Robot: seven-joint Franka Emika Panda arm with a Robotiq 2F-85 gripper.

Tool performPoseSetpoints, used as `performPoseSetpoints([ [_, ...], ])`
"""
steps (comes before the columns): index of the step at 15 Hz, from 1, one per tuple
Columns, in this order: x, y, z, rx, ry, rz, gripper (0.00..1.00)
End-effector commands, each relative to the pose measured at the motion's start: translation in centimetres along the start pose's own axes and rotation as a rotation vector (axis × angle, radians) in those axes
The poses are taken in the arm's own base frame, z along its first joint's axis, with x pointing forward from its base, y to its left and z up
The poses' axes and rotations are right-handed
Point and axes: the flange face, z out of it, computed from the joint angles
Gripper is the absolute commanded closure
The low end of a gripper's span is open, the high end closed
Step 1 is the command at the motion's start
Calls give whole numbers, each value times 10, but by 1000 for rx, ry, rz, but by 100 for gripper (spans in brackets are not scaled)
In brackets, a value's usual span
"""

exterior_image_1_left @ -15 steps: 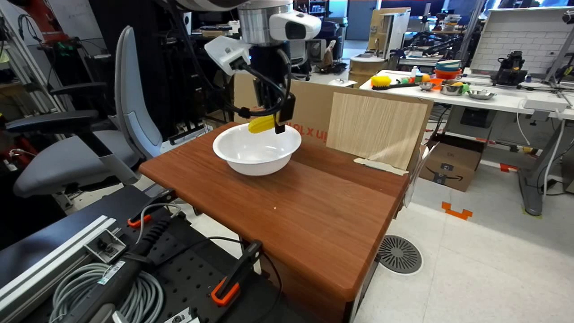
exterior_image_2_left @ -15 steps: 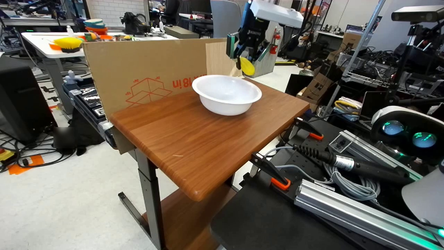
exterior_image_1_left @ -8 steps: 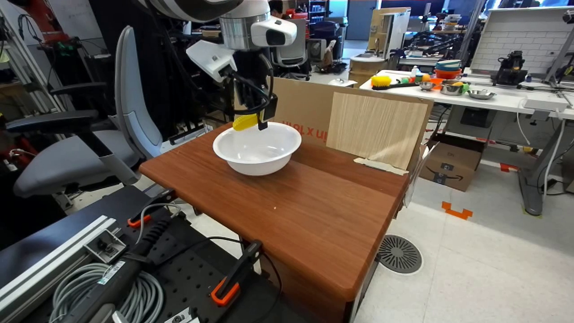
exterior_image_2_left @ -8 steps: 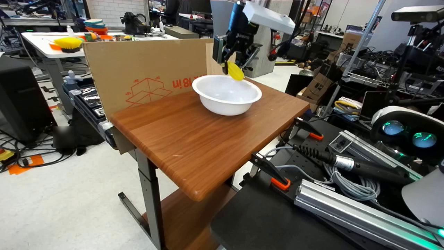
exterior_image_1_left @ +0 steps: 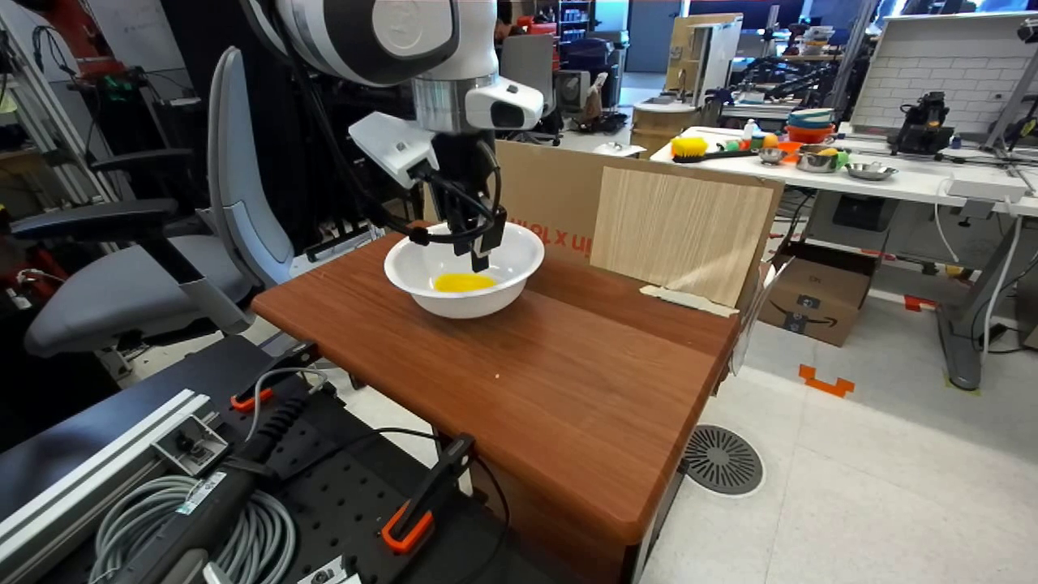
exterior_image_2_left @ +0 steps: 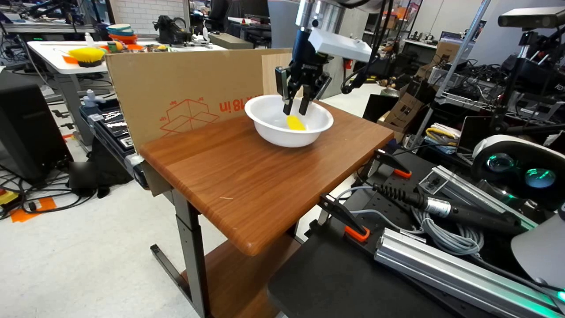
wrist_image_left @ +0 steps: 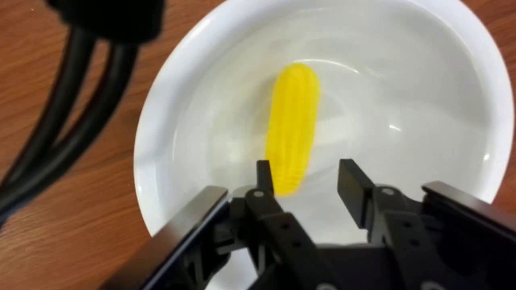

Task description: Put the yellow object in the white bowl

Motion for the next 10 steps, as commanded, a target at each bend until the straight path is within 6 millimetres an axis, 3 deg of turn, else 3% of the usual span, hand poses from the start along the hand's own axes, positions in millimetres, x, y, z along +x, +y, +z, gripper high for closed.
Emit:
performPoseSetpoints([
  [1, 4, 1, -11, 5, 8, -26, 22],
  [4, 2, 4, -31, 21, 21, -40, 1],
  [7, -10, 24, -65, -29, -25, -34, 0],
  [8, 3, 8, -36, -3, -4, -35, 0],
  [10, 4, 11, -47, -5, 0, -32, 0],
])
